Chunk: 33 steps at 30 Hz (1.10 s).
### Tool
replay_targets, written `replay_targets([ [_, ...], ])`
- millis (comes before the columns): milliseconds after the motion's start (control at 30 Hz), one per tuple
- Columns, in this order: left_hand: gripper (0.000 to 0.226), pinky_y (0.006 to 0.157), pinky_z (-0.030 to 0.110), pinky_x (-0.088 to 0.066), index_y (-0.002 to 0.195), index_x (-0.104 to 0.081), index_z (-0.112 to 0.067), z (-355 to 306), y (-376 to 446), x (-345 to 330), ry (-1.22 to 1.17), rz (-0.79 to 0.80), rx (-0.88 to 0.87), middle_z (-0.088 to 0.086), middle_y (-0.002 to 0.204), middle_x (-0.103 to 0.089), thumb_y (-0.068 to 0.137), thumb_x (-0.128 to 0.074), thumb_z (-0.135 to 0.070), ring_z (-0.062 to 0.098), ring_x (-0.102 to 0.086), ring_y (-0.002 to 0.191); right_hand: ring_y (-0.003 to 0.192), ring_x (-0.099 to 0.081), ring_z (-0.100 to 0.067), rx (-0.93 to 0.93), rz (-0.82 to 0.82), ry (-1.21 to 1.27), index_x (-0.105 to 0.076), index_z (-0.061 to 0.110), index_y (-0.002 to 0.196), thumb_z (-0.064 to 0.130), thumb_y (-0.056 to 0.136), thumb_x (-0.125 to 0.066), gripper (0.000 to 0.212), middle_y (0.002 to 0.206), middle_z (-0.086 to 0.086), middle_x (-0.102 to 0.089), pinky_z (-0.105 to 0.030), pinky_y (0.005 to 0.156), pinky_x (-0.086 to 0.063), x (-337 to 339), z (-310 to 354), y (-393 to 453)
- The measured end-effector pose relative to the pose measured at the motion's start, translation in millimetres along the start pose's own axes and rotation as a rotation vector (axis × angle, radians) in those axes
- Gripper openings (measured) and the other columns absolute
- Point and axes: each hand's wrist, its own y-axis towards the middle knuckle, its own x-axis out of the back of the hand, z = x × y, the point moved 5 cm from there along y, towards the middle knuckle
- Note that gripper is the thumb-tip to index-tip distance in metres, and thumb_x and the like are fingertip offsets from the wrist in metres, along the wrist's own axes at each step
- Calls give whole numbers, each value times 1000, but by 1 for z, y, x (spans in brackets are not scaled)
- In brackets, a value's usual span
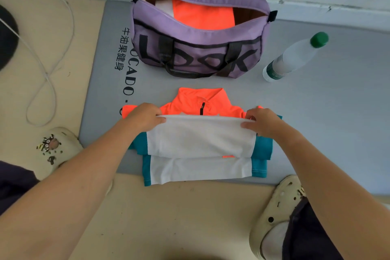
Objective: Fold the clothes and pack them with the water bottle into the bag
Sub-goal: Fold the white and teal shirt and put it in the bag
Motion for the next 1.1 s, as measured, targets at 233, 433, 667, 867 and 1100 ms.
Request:
replay_targets([
  [233, 40, 58, 35, -32, 61, -42, -14, -31, -77, 80, -253, -341, -53, 4, 64, -49, 96, -55, -30, 25, -46, 65, 75, -50, -25, -39, -268, 201, -60, 9, 79, 24, 92, -61, 20, 73, -4, -55, -31, 63, -37, 87, 29, -58],
  [433, 35, 54, 31, -30, 65, -51, -22, -54, -137, 161, -71, -502, -156, -1, 64, -53, 94, -57, -39, 17, -50, 62, 74, -52, -23, 2, -463, 106, -61, 15, 88, 34, 94, -56, 20, 78, -3, -54, -30, 63, -40, 167, 64, -121],
  [667, 47, 57, 36, -32, 59, -51, -15, -57, -182, 167, 24, -488, -173, -1, 59, -49, 88, -62, -51, 23, -48, 61, 61, -42, -17, 46, -267, -75, -52, 14, 60, 50, 89, -60, 47, 62, -1, -45, -28, 54, -31, 167, 79, -172],
  [867, 62, 56, 31, -20, 54, -33, -20, -69, -210, 185, -94, -571, -169, -7, 51, -29, 75, -68, -66, 15, -30, 50, 53, -29, -14, 114, -365, 44, -35, 15, 53, 50, 86, -65, 56, 54, 2, -30, -29, 52, -22, 189, 84, -185],
  [1100, 46, 58, 32, -33, 69, -61, -2, -70, -198, 180, -19, -569, -160, 18, 69, -60, 92, -62, -42, 26, -47, 62, 66, -47, -14, 86, -363, 17, -68, 7, 84, 33, 95, -57, 30, 77, -5, -58, -22, 57, -35, 177, 78, -166],
])
